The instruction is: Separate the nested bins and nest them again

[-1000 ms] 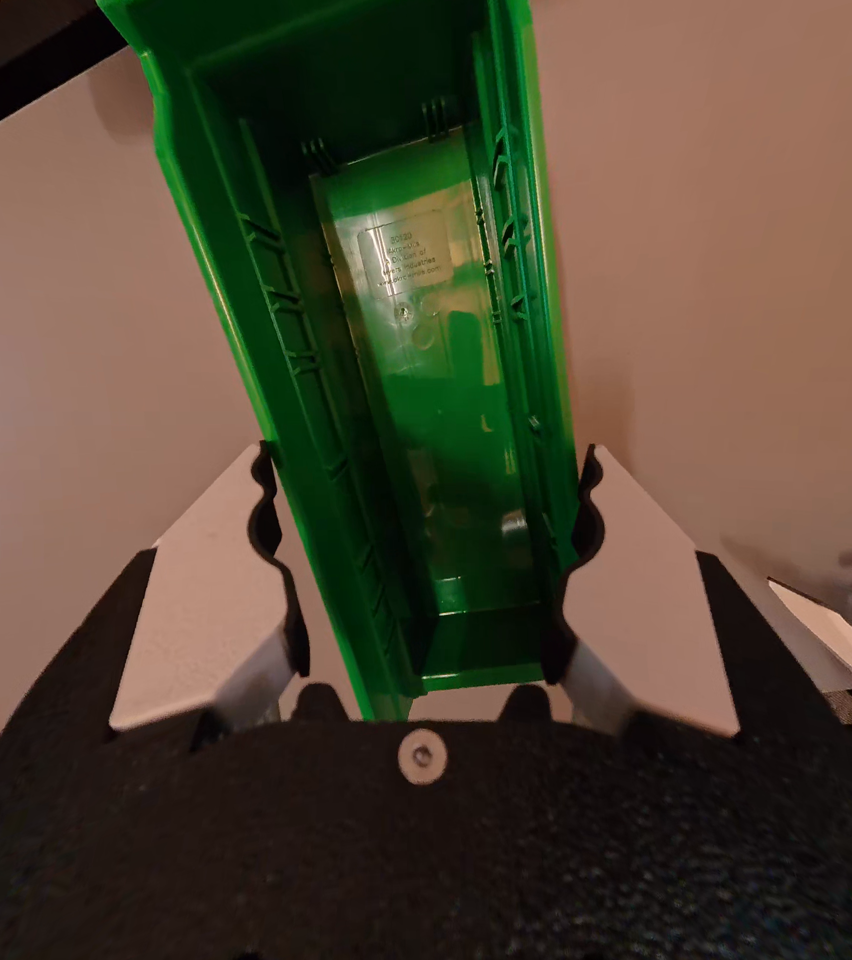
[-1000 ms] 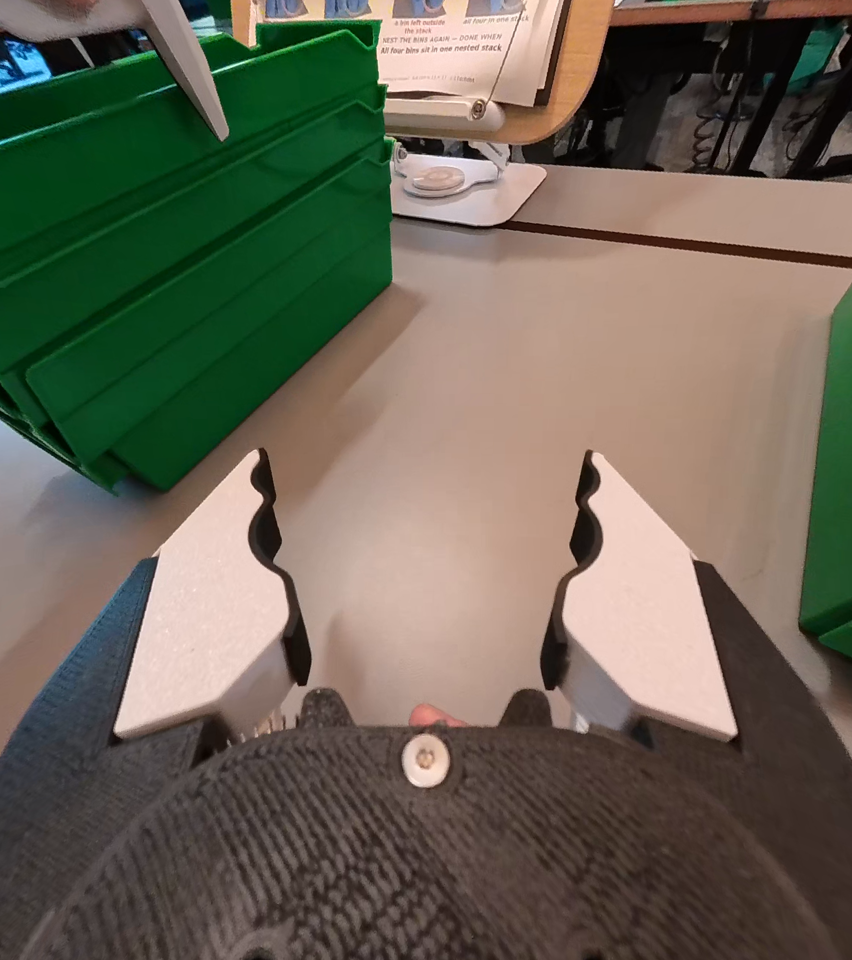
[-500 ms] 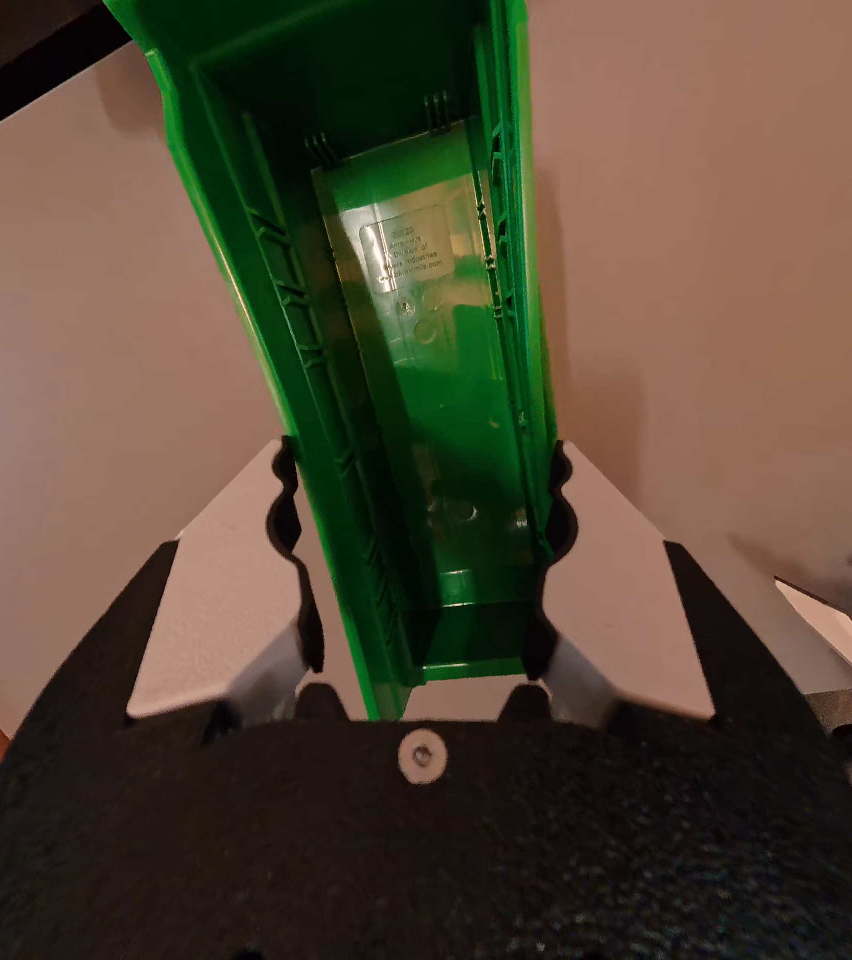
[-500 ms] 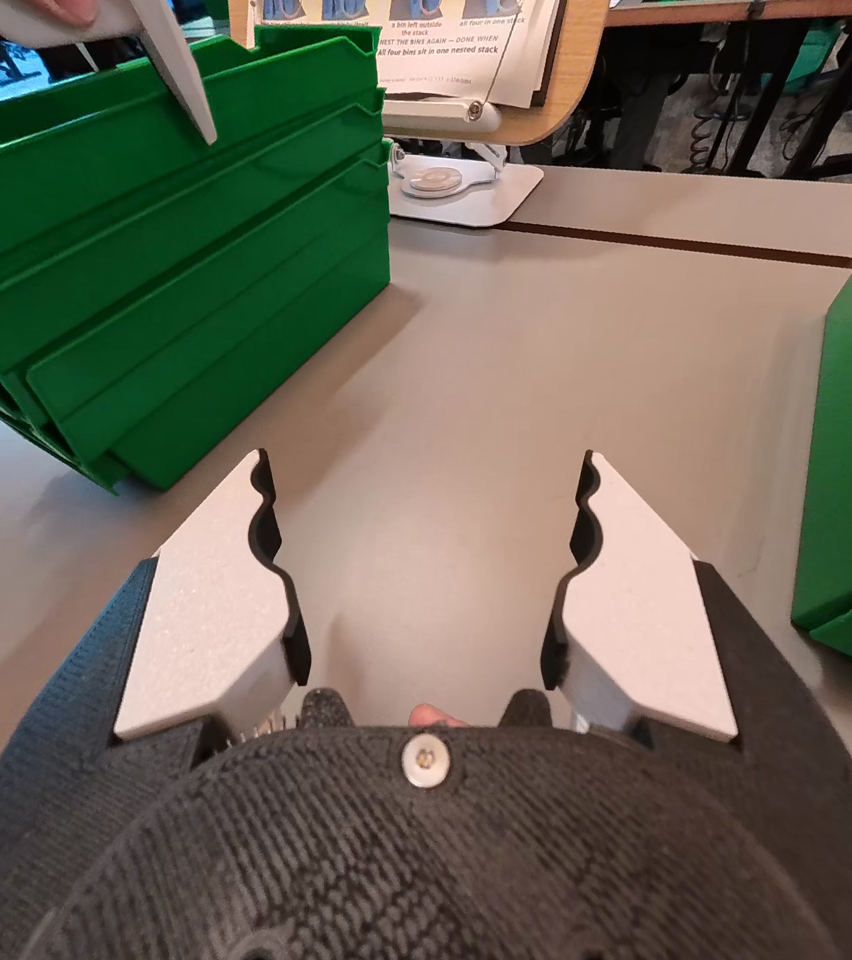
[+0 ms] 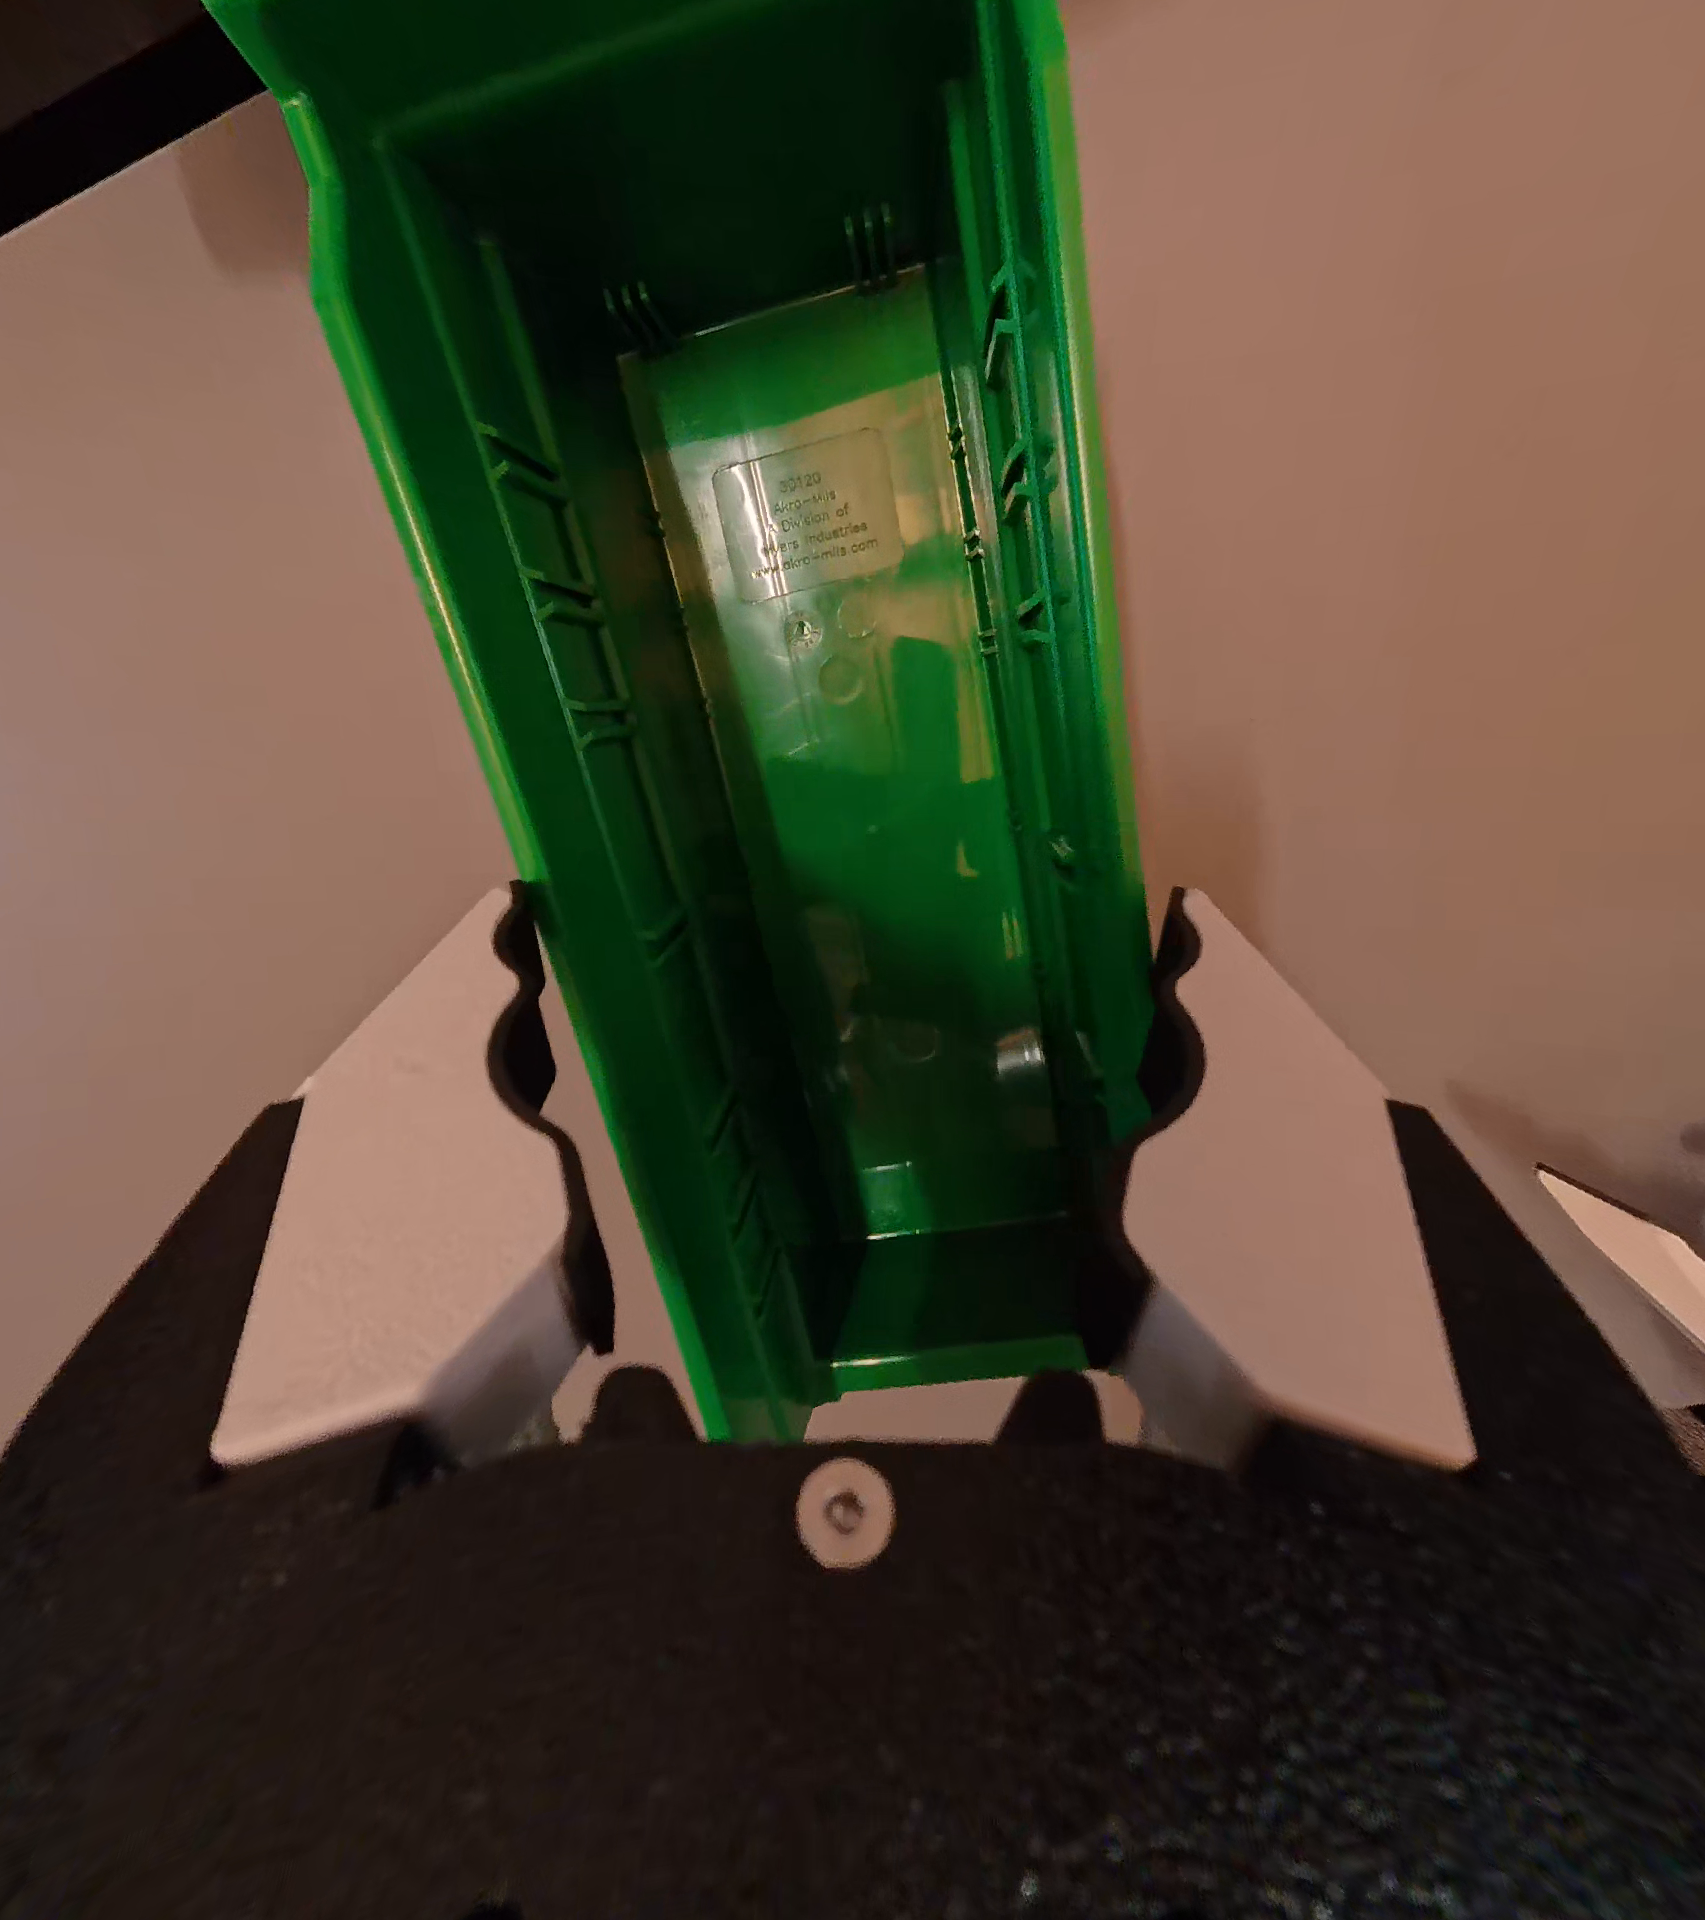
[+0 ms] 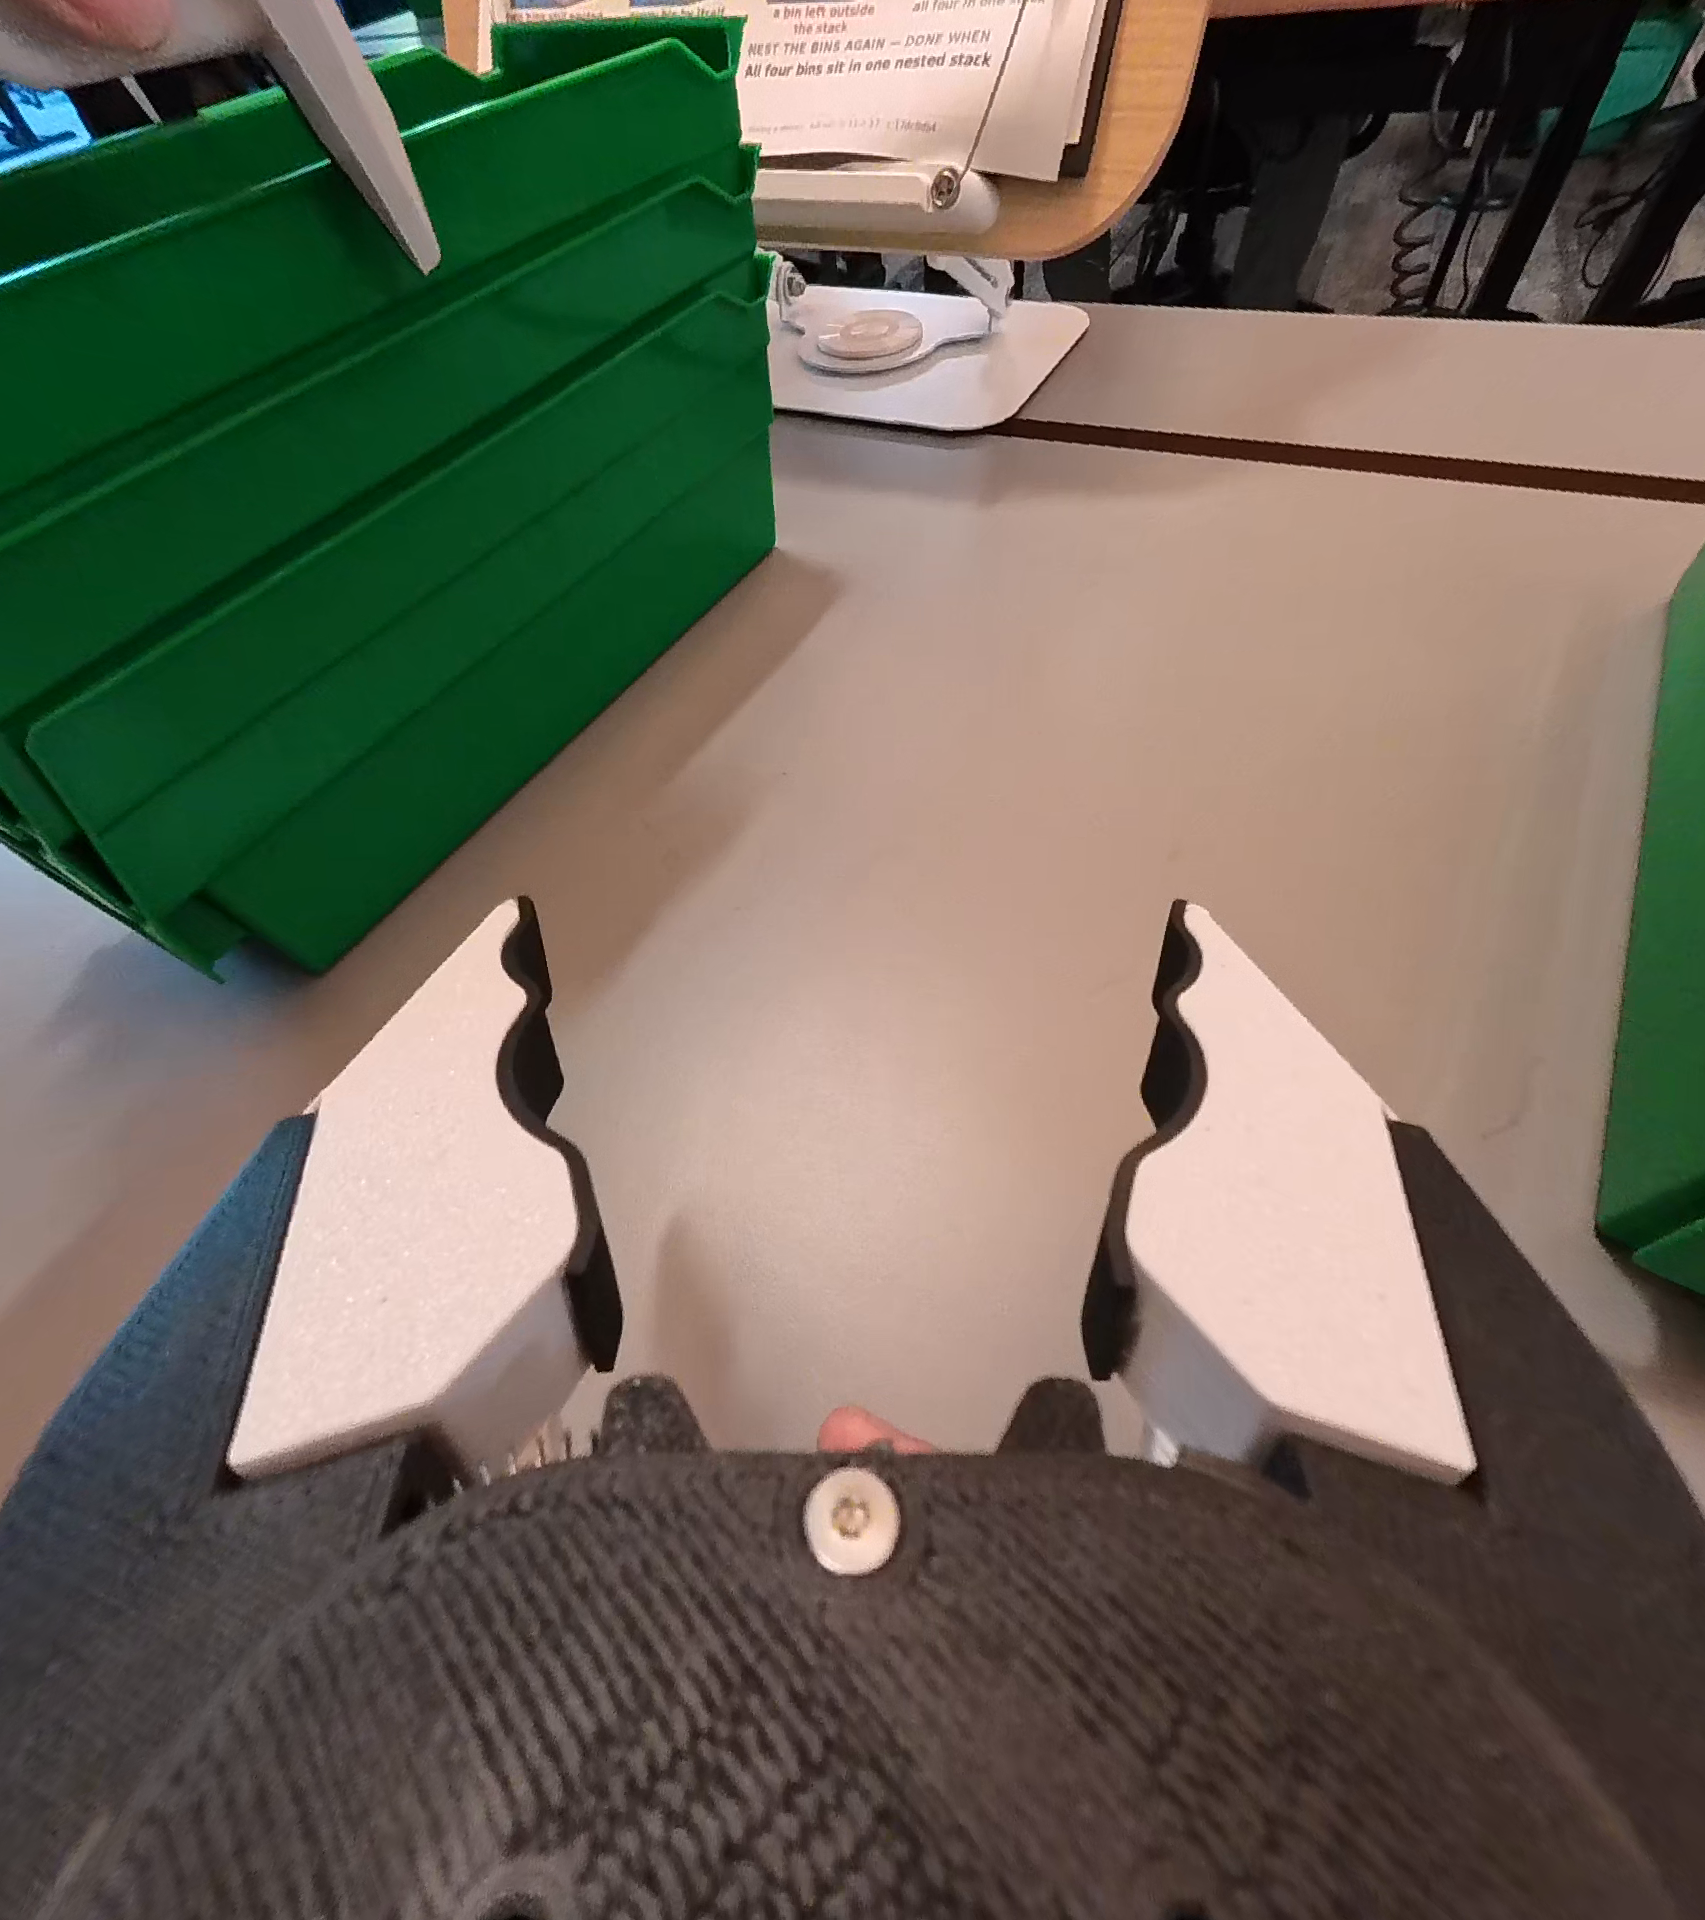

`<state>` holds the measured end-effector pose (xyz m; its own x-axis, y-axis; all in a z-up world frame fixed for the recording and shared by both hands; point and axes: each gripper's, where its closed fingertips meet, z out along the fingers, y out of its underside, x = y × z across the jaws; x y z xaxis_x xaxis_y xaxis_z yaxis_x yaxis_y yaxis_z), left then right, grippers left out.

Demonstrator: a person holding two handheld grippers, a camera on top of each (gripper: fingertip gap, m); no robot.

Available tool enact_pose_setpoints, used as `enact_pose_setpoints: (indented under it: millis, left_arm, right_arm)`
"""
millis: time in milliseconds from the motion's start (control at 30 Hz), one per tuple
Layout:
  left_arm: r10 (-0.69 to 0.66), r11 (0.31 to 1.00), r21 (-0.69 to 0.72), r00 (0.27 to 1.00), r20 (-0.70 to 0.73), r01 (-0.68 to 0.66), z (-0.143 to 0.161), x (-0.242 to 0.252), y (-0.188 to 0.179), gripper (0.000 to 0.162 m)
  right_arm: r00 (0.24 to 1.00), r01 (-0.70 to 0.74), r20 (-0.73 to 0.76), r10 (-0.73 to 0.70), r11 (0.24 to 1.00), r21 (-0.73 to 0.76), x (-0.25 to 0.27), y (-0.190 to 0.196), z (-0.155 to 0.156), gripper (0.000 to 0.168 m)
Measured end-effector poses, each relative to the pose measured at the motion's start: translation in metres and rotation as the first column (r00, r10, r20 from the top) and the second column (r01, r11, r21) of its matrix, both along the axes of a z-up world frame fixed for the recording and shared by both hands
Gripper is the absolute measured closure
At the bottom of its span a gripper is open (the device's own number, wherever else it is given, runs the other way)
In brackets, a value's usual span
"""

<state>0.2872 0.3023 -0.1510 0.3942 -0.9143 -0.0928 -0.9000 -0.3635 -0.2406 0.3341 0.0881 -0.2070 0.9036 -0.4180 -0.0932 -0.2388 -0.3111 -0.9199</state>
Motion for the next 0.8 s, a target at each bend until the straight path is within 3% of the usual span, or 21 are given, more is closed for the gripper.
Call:
enact_pose_setpoints:
  millis: [167, 533, 800]
  left_arm:
    - [0.039, 0.999, -0.028, 0.999, -0.011, -0.039, -0.007, -0.003, -0.001, 0.043]
    - [0.055, 0.998, -0.022, 0.997, -0.057, -0.056, -0.002, -0.005, 0.002, 0.076]
    - [0.046, 0.996, -0.073, 0.997, -0.069, -0.051, 0.000, -0.010, 0.006, 0.083]
  right_arm:
    - [1.000, -0.001, -0.002, 0.001, 1.000, -0.009, 0.000, 0.001, -0.003, 0.053]
    - [1.000, -0.003, -0.006, 0.003, 1.000, -0.016, 0.001, 0.000, -0.005, 0.053]
    - [1.000, 0.005, -0.017, -0.005, 1.000, -0.009, 0.004, -0.002, -0.005, 0.053]
